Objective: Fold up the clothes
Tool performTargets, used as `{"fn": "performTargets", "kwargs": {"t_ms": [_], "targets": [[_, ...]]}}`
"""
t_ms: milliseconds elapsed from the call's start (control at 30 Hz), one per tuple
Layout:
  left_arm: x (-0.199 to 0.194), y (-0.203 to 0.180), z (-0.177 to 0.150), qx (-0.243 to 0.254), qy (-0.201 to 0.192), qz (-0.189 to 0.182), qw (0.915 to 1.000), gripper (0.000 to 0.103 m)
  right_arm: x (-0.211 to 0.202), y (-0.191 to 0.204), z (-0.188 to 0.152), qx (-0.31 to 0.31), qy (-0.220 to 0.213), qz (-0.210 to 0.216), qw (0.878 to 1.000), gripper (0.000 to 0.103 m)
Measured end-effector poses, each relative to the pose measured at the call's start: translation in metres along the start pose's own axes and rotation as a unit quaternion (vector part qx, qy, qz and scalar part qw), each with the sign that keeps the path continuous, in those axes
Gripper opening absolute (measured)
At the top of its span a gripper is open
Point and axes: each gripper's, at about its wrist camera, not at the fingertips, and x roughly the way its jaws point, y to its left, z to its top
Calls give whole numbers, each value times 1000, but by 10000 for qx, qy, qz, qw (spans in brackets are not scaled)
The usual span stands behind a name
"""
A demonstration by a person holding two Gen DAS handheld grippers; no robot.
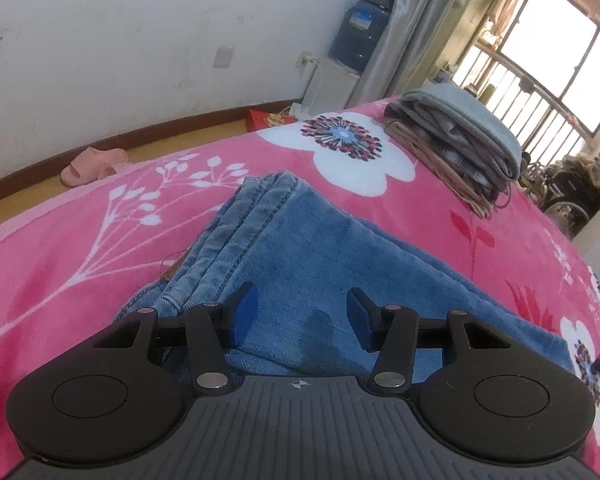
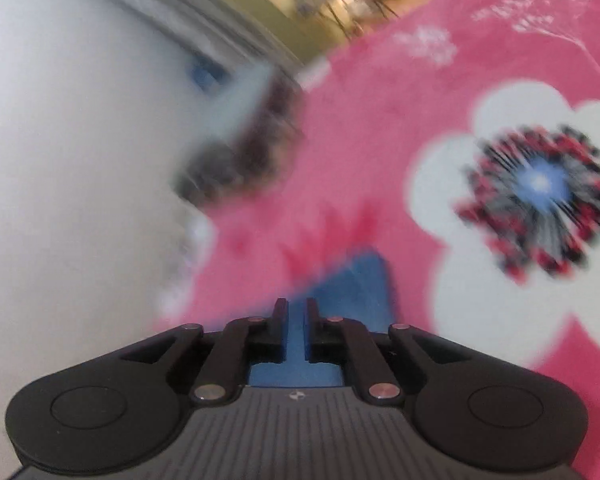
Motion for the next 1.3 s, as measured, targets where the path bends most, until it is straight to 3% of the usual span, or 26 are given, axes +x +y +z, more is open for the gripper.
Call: {"fn": "performTargets", "kwargs": {"t_ms": [33, 100, 133, 233, 367, 467, 567, 700, 867, 1000, 1300], "targets": [[0, 0, 0, 6, -2, -16, 10000, 51, 9, -7, -5, 62, 189, -274, 9994, 0], [-3, -2, 1, 43, 1, -1, 10000, 51, 14, -21, -6, 519, 345, -313, 9976, 0], [-6, -4, 2, 78, 4, 20, 10000, 51, 6, -19, -1, 671, 286, -190, 9972, 8], [-24, -15, 3, 279, -114, 116, 9995, 59, -21, 5, 2, 318, 14, -125, 9994, 24], [-53, -39, -4, 775, -374, 74, 9963, 62, -43, 16, -20, 104, 479, 371, 9981, 31], [-53, -56, -19, 894, -174, -78, 9958, 62, -29, 12, -37, 72, 1032, 6, 9946, 33], [-30, -68, -41, 1029, 265, 204, 9941, 61, -19, 2, -39, 338, 1273, -79, 9913, 30], [-29, -81, -53, 1473, 155, 483, 9878, 61, -33, 0, -31, 467, 1082, 53, 9930, 34], [-40, -85, -47, 1522, -5, 443, 9873, 61, -45, -20, -13, 996, 521, 211, 9934, 46], [-38, -89, -43, 1526, -98, 393, 9875, 62, -35, -35, -6, 1372, 601, 253, 9884, 51], [-13, -78, -40, 1296, 118, 407, 9907, 62, -14, -41, 12, 1465, 670, 283, 9865, 52]]}}
